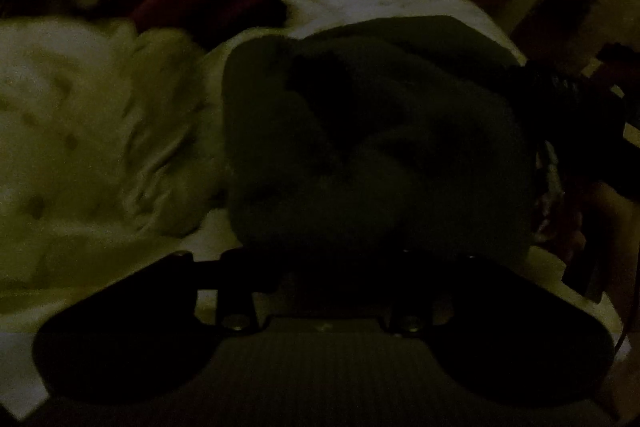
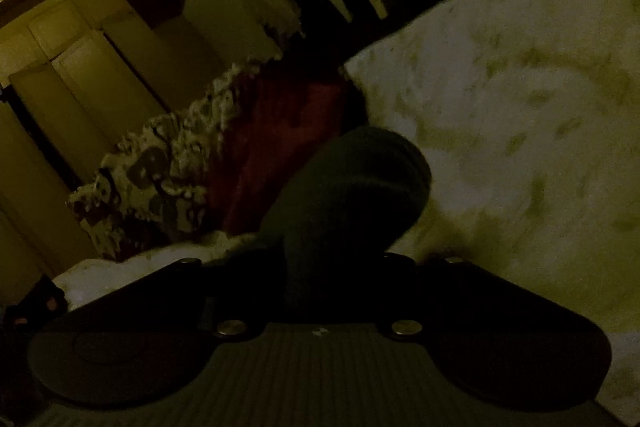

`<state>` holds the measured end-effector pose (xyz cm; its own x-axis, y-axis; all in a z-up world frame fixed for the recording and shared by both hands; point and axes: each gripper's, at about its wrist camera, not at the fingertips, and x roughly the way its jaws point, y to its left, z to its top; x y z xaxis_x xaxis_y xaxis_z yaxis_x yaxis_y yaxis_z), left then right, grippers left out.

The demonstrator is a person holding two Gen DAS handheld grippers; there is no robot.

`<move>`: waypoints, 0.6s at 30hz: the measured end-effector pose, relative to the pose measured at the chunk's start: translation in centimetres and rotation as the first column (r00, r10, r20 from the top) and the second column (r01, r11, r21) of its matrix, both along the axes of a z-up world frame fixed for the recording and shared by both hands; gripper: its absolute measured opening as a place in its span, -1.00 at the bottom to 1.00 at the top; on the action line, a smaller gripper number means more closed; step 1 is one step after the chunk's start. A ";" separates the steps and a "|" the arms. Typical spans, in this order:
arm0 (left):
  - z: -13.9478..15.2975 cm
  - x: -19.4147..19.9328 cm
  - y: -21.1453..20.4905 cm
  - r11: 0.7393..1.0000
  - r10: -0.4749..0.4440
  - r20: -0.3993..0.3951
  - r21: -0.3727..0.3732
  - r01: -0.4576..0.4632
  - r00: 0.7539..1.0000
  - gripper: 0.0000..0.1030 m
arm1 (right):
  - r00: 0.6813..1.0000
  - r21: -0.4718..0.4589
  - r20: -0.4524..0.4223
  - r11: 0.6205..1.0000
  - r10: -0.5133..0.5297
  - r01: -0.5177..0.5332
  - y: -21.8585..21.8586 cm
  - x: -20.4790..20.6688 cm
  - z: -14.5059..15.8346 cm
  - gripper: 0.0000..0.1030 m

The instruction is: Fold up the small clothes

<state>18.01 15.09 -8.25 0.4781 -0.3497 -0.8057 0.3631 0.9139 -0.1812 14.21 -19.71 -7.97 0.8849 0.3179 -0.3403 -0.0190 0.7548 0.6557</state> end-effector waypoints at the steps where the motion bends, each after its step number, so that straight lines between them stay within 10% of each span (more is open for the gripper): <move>1: 0.7 -0.2 -1.3 1.000 -0.025 0.014 0.004 0.025 1.000 -0.24 | 1.000 -0.017 0.010 1.000 -0.006 0.007 -0.6 -0.5 0.7 0.04; 18: 6.6 -5.9 -26.4 0.902 -0.406 0.113 -0.106 0.417 0.907 -0.23 | 0.939 -0.187 0.100 0.921 -0.328 0.342 -19.7 -16.0 12.1 0.04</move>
<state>12.12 -11.26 -1.66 0.3349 -0.6252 -0.7050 0.7215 0.6514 -0.2349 -1.82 -39.43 4.13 0.9502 -0.0692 -0.3040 0.2203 0.8389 0.4976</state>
